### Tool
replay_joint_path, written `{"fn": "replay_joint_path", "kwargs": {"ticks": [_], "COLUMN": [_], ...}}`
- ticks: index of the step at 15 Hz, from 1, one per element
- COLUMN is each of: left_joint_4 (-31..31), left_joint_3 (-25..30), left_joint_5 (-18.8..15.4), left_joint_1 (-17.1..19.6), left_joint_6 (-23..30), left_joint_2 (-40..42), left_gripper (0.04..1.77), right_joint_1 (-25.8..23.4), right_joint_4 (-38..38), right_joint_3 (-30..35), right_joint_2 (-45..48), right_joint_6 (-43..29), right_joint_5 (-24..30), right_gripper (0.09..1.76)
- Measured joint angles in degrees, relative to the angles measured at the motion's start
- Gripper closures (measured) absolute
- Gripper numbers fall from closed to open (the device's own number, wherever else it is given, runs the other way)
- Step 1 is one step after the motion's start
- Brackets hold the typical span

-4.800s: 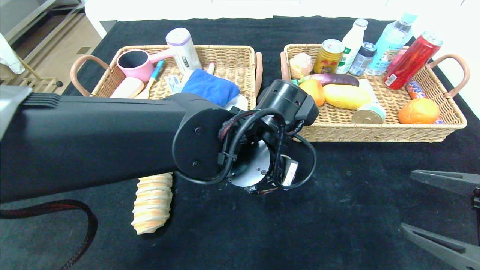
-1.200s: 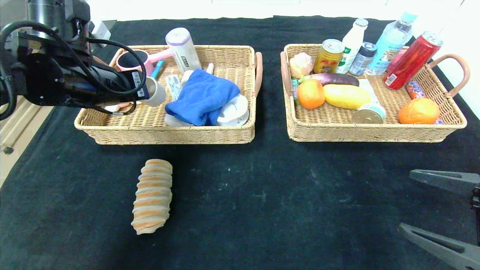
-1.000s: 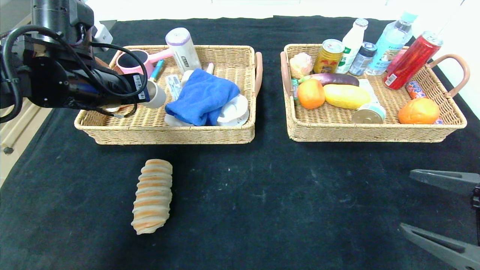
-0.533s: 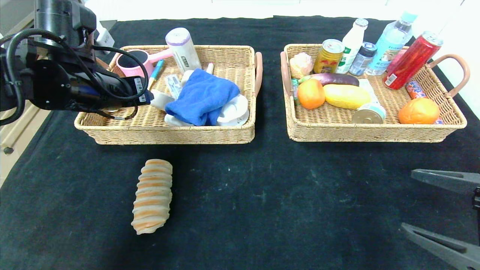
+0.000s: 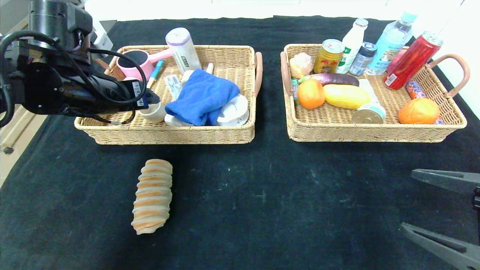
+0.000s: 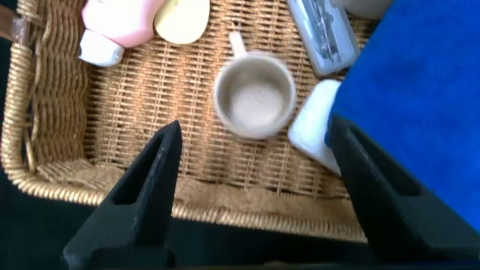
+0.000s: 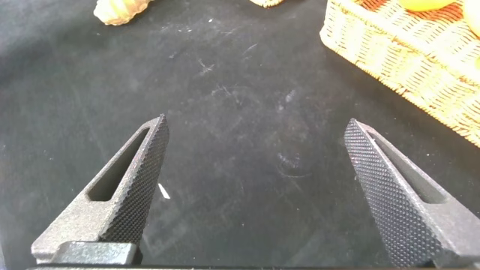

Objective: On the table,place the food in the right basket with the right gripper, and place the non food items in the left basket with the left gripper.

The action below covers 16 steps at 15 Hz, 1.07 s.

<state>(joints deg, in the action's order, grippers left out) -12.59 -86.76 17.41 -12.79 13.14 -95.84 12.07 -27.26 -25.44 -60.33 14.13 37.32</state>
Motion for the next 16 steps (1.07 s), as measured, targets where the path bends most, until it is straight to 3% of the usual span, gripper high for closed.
{"fn": "replay_joint_path", "kwargs": {"ticks": [4, 7, 10, 16], "left_joint_4": [-2.0, -6.4, -6.8, -6.4], "left_joint_3": [4.2, 9.2, 15.2, 23.8], "left_joint_5": [0.4, 0.5, 0.5, -0.7], "left_joint_1": [-2.6, -6.7, -10.4, -11.5], "left_joint_6": [0.4, 0.9, 2.1, 2.4], "left_joint_2": [4.2, 7.6, 9.3, 10.7], "left_gripper": [0.26, 0.21, 0.17, 0.13], "right_joint_1": [0.1, 0.3, 0.4, 0.4], "right_joint_4": [0.0, 0.2, 0.2, 0.2], "right_joint_3": [0.1, 0.3, 0.4, 0.4], "right_joint_2": [-0.1, -0.2, -0.3, -0.5], "right_joint_6": [0.1, 0.1, 0.2, 0.2], "right_joint_5": [0.1, 0.0, 0.0, 0.0], "right_gripper": [0.14, 0.14, 0.14, 0.14]}}
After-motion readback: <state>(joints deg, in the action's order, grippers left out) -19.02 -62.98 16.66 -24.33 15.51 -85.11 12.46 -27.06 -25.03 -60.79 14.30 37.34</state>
